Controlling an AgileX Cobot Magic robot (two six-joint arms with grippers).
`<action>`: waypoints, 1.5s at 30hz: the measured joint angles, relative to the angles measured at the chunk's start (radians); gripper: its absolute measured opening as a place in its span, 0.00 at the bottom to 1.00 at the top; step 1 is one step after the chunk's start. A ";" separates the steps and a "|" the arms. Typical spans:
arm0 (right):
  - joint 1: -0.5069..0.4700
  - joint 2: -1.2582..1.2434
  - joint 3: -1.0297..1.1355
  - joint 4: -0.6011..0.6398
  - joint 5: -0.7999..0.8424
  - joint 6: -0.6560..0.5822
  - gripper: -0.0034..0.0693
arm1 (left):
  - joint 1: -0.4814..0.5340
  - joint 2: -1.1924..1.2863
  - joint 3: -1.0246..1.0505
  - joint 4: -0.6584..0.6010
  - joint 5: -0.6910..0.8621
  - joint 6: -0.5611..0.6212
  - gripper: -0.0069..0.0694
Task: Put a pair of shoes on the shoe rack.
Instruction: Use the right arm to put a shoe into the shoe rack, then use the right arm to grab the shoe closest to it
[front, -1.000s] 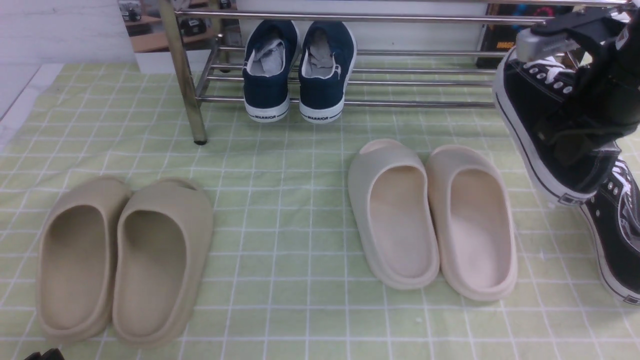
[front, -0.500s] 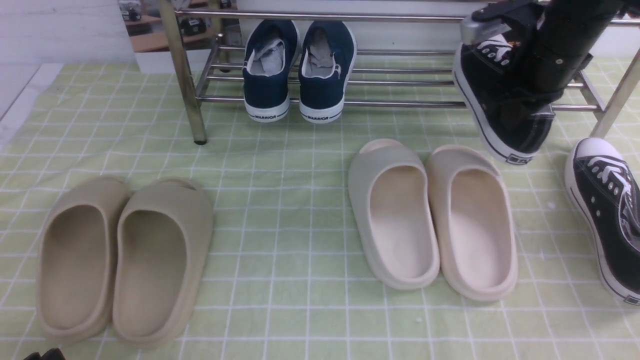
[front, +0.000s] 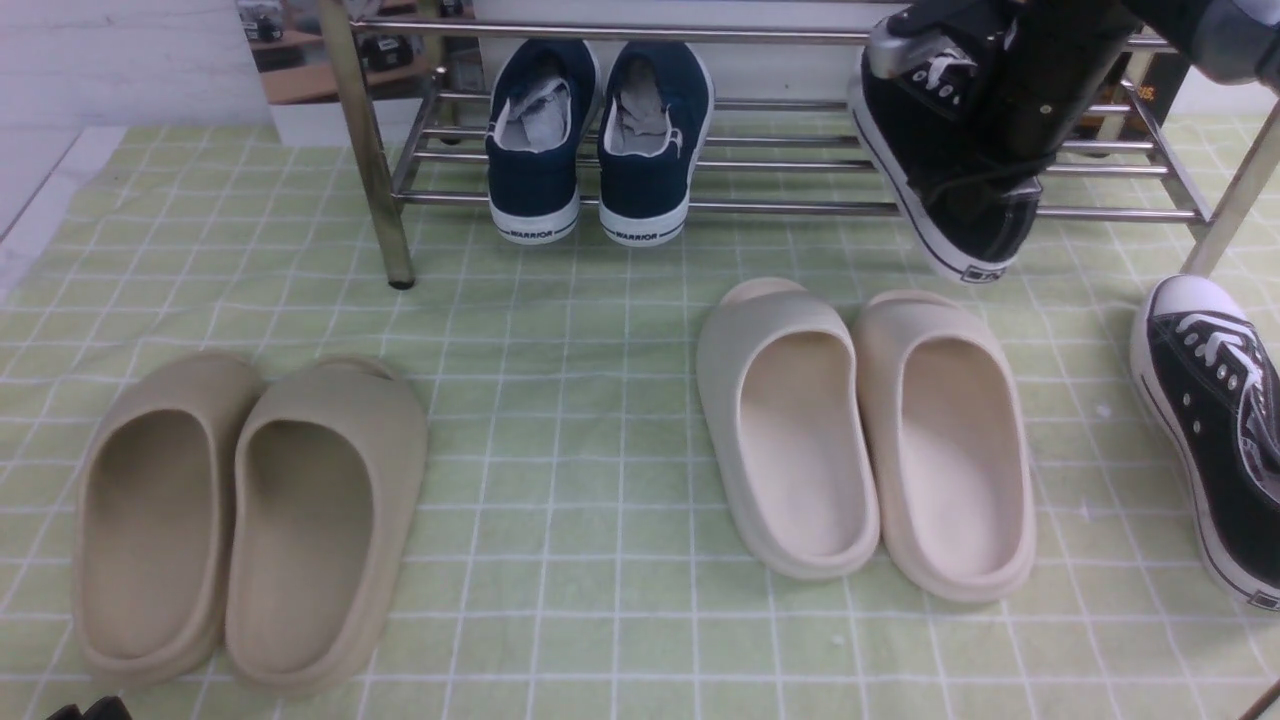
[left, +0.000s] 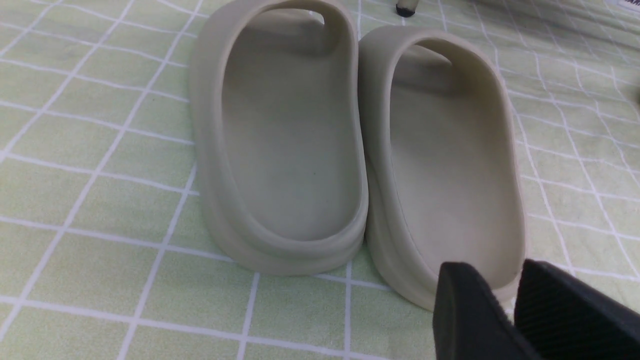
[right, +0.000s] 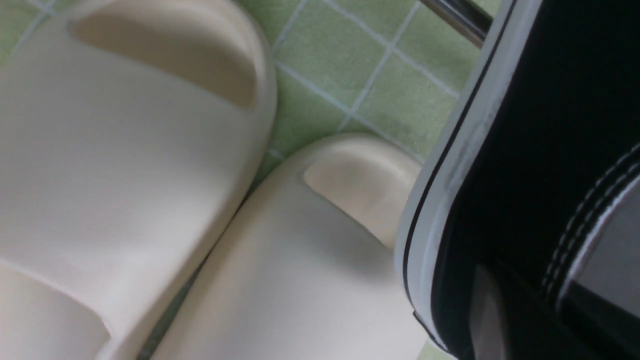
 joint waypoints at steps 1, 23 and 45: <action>0.000 0.007 -0.001 0.000 -0.005 0.000 0.07 | 0.000 0.000 0.000 0.000 0.000 0.000 0.32; -0.003 0.013 -0.046 -0.064 -0.046 0.107 0.49 | 0.000 0.000 0.000 0.000 0.000 0.000 0.34; -0.007 -0.514 0.511 -0.029 -0.017 0.218 0.63 | 0.000 0.000 0.000 0.000 0.000 0.000 0.35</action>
